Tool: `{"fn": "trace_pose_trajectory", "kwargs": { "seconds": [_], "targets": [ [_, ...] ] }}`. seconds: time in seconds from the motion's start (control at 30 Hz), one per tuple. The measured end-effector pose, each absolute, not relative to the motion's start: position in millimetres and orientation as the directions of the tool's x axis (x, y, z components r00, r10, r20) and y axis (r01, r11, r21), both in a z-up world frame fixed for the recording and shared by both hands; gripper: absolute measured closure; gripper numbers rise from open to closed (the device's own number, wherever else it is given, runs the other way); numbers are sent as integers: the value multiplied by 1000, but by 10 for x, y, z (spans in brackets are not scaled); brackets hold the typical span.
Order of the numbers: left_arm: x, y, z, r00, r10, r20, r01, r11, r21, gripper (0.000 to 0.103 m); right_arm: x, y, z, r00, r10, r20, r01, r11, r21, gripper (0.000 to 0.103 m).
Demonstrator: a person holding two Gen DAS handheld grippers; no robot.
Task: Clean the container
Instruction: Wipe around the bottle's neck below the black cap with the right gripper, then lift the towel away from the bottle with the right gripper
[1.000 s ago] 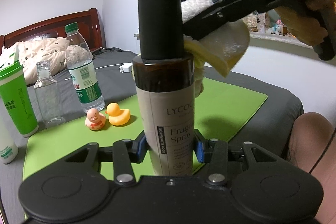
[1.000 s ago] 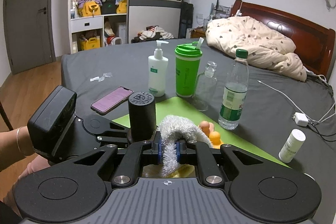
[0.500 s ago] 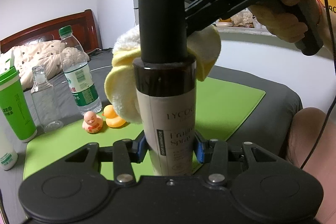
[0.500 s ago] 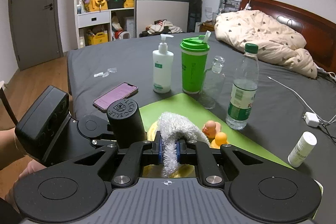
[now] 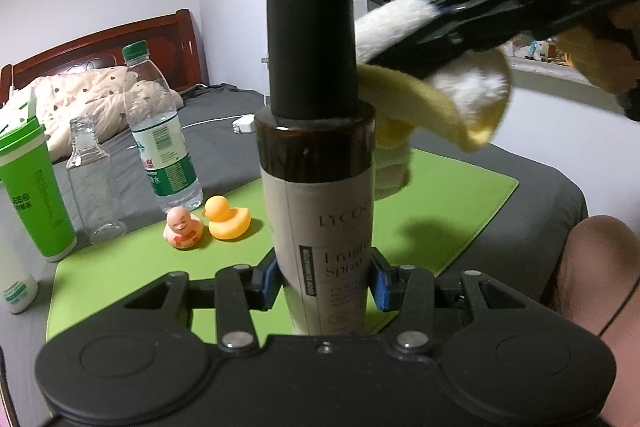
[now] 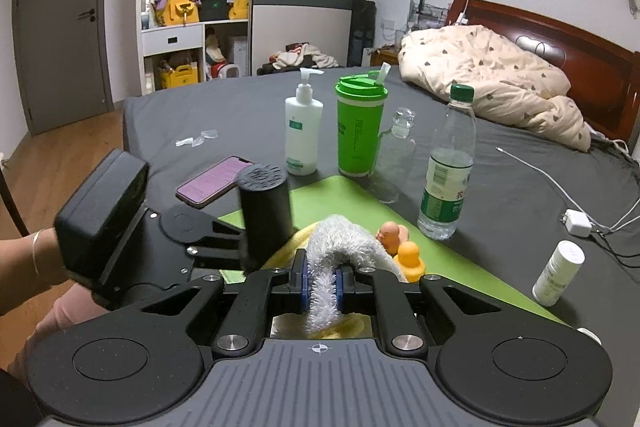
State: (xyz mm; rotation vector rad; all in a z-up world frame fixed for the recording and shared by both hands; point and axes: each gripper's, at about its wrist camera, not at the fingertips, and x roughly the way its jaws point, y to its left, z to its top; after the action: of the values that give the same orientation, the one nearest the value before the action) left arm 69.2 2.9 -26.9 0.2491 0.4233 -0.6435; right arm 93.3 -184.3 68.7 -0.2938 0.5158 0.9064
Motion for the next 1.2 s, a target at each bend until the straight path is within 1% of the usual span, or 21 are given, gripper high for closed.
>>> {"fn": "trace_pose_trajectory", "kwargs": {
  "seconds": [0.27, 0.53, 0.87, 1.2],
  "targets": [
    [684, -22, -254, 739, -487, -465, 589, 803, 95, 60, 686, -1856, 693, 501, 690, -523, -821, 570, -35, 90],
    [626, -153, -245, 792, -390, -470, 488, 866, 104, 60, 588, -1820, 663, 489, 712, -505, -825, 565, -1, 90],
    [543, -304, -241, 841, -302, -450, 401, 905, 142, 60, 563, -1758, 669, 458, 743, -488, -836, 547, 49, 90],
    [506, -416, -265, 868, -260, -422, 361, 915, 179, 60, 551, -1703, 663, 430, 776, -462, -848, 523, 89, 90]
  ]
}}
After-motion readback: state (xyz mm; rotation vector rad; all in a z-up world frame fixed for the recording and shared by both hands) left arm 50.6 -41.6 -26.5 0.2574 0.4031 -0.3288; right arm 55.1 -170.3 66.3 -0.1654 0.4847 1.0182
